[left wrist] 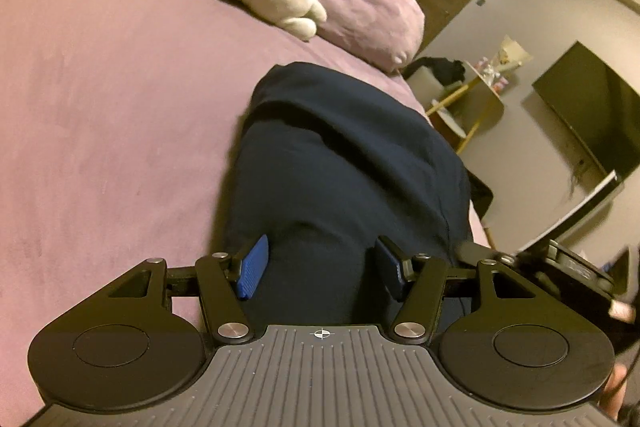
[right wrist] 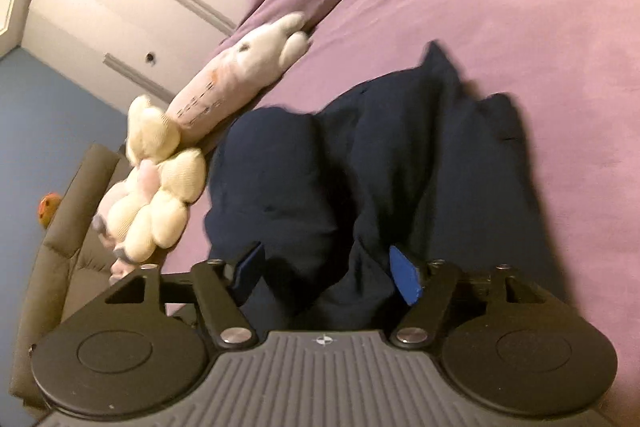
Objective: Fold large clothes
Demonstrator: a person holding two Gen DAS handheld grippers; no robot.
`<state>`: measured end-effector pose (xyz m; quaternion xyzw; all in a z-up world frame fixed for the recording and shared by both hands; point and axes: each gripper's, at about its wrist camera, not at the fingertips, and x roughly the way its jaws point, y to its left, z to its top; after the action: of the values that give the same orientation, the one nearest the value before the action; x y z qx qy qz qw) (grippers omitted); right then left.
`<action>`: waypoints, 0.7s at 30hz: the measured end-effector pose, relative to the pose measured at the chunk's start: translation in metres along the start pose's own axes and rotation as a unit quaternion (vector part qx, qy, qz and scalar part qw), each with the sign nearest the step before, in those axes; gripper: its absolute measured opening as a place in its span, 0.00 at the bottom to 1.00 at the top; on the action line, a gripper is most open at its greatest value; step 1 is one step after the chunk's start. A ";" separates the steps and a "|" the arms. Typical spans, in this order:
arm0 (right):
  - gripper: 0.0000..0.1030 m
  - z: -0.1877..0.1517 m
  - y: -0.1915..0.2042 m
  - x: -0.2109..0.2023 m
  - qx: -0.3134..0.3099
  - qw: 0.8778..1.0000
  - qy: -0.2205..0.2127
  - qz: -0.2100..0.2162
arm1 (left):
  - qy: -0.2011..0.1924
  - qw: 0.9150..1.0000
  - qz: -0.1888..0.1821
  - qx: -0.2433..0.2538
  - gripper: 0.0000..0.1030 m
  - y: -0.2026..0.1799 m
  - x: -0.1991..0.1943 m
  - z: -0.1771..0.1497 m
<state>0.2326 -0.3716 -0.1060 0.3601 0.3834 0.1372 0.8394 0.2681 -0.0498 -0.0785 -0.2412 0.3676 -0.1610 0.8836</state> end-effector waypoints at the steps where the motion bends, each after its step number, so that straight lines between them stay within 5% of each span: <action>1: 0.79 -0.002 0.006 0.008 -0.018 1.000 0.007 -0.014 | 0.000 1.000 0.000 0.003 0.61 0.000 -0.002 0.000; 8: 0.81 -0.009 0.007 -0.016 -0.048 0.997 -0.013 -0.066 | 0.003 1.000 -0.011 -0.010 0.62 0.008 -0.004 0.001; 14: 0.81 -0.010 -0.002 -0.003 0.005 1.000 0.004 -0.010 | -0.001 1.000 -0.006 -0.010 0.62 0.006 -0.002 0.000; 16: 0.70 -0.010 0.011 0.010 -0.018 1.000 0.006 -0.006 | 0.001 1.000 0.000 -0.009 0.62 0.005 -0.001 0.002; 18: 0.42 -0.012 0.027 0.017 -0.073 0.996 -0.003 -0.043 | 0.002 1.000 -0.001 -0.006 0.62 0.003 -0.003 0.002; 21: 0.21 -0.018 0.064 0.007 -0.178 0.979 -0.042 -0.095 | -0.003 1.000 -0.016 0.012 0.60 -0.012 -0.010 0.002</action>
<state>0.2269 -0.3148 -0.0722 0.1725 0.3495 0.1079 0.9146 0.2613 -0.0543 -0.0656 -0.2370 0.3594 -0.1785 0.8848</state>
